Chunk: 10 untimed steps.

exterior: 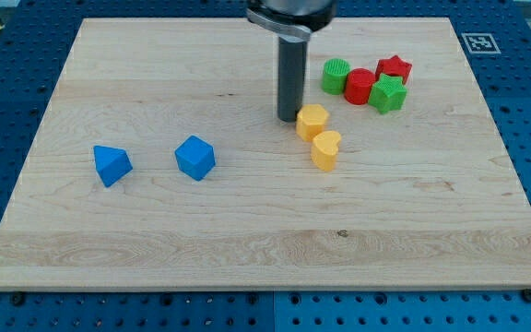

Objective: Place the green circle at the top right of the hexagon

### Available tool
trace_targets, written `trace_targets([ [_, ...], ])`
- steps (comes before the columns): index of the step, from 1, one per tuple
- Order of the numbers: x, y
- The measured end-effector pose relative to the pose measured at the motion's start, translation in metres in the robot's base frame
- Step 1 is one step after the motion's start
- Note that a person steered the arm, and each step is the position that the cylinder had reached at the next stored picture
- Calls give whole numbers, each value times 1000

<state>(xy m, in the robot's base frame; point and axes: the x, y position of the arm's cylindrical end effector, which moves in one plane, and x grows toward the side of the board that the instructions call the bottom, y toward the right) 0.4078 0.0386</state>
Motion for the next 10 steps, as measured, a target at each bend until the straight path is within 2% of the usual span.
trace_targets([
  [1, 22, 22],
  [2, 26, 29],
  [3, 7, 21],
  [4, -36, 0],
  [5, -100, -4],
  [6, -140, 43],
  [7, -135, 79],
  [10, -65, 69],
])
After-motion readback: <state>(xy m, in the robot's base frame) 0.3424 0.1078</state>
